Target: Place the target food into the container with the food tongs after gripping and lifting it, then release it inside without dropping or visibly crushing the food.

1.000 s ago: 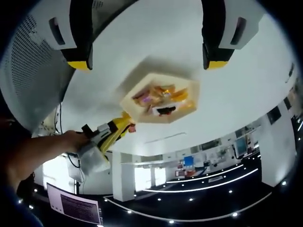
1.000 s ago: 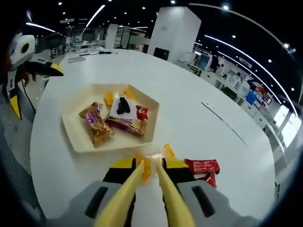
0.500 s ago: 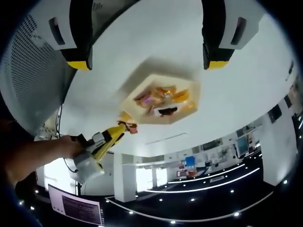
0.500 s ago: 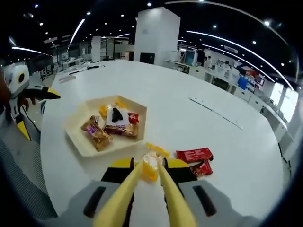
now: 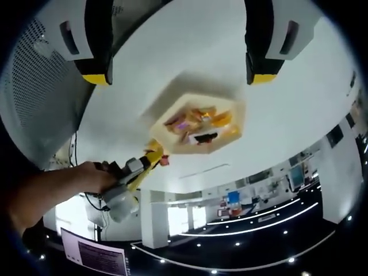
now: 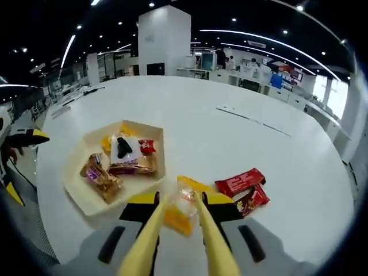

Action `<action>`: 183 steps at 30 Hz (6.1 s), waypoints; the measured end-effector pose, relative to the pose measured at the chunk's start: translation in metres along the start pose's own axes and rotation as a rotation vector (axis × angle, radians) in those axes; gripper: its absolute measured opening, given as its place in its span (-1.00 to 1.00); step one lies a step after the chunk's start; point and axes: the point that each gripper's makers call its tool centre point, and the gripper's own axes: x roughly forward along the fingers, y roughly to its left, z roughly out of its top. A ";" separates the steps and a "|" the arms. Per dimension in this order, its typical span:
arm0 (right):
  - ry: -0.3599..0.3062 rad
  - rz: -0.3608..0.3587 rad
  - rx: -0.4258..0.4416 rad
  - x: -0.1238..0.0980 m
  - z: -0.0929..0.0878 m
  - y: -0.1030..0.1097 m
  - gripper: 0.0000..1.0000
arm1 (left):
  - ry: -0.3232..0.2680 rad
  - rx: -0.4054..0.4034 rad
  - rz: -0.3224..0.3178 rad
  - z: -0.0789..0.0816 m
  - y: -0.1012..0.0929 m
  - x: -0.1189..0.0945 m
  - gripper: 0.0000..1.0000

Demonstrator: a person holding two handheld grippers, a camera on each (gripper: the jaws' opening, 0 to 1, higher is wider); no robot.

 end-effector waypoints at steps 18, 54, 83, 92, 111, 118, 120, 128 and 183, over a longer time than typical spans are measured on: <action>0.057 0.024 -0.028 -0.006 -0.006 -0.005 -0.40 | 0.015 -0.002 0.010 -0.002 0.001 0.001 0.86; 0.100 0.099 0.122 -0.035 0.017 -0.020 -0.58 | -0.019 0.057 -0.017 0.008 -0.007 0.005 0.99; 0.082 0.142 0.077 -0.048 0.058 -0.011 -0.56 | -0.039 -0.048 -0.119 0.008 -0.019 0.005 0.99; 0.064 0.170 0.063 -0.043 0.073 0.003 -0.56 | -0.048 -0.051 -0.126 0.010 -0.022 0.004 0.98; 0.027 0.283 -0.049 -0.030 0.135 0.067 -0.55 | -0.024 -0.048 -0.090 0.004 -0.014 0.003 0.96; 0.026 0.334 -0.076 -0.024 0.151 0.098 -0.55 | -0.023 -0.046 -0.096 0.004 -0.015 0.004 0.96; 0.023 0.344 -0.084 -0.024 0.154 0.105 -0.55 | -0.022 -0.052 -0.090 0.004 -0.013 0.004 0.96; 0.023 0.379 -0.095 -0.027 0.161 0.125 -0.54 | -0.020 -0.040 -0.098 0.003 -0.015 0.005 0.97; -0.003 0.431 -0.145 -0.022 0.144 0.144 -0.45 | 0.006 -0.060 -0.090 -0.002 -0.013 0.007 0.95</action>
